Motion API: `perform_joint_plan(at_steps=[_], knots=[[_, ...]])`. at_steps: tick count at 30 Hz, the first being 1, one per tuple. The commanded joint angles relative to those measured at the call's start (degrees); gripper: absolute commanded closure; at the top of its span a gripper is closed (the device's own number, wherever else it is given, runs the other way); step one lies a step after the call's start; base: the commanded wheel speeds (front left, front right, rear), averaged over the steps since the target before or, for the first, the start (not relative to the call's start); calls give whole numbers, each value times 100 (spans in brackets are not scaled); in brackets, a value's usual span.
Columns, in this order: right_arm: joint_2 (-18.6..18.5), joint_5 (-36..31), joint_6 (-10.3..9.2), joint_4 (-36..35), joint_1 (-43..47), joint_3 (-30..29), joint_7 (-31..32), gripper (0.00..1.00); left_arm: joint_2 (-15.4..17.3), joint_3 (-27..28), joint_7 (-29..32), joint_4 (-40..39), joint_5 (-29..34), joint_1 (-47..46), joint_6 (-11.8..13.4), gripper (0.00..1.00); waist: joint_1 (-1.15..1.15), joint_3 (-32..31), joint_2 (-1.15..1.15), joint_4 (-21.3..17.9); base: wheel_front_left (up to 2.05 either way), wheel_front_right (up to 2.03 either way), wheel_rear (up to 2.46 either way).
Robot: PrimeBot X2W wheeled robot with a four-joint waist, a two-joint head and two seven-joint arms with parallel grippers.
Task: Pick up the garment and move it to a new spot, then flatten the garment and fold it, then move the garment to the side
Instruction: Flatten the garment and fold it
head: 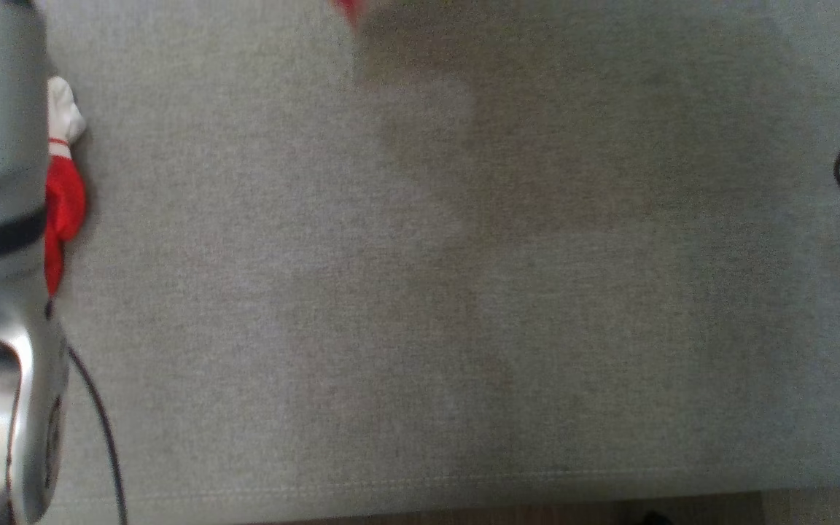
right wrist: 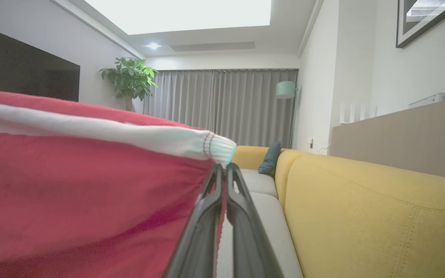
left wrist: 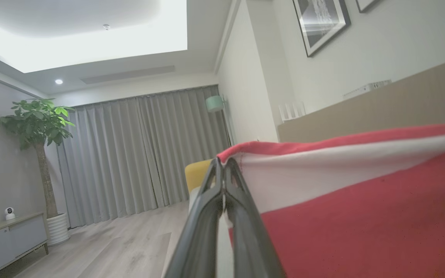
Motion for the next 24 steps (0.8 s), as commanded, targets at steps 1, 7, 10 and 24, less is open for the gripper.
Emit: perform_joint_plan(at_steps=[1,7,10,24], knots=[[153,-68,37,12,-158,-99,-76,100,148,206,-48,-143,-10,-315,49,100,-3,131,0,103,0,0,0],[266,65,37,651,636,46,-130,100,-156,157,-65,-13,-294,747,-138,100,-3,-188,0,166,0,0,0],[295,226,37,727,1156,115,-132,100,-277,168,-66,66,-413,1446,-186,100,-3,-329,0,151,0,0,0],[357,1589,37,846,4531,1178,-134,100,-806,310,-67,720,-1245,5581,-198,100,-3,-1470,0,-103,0,0,0]])
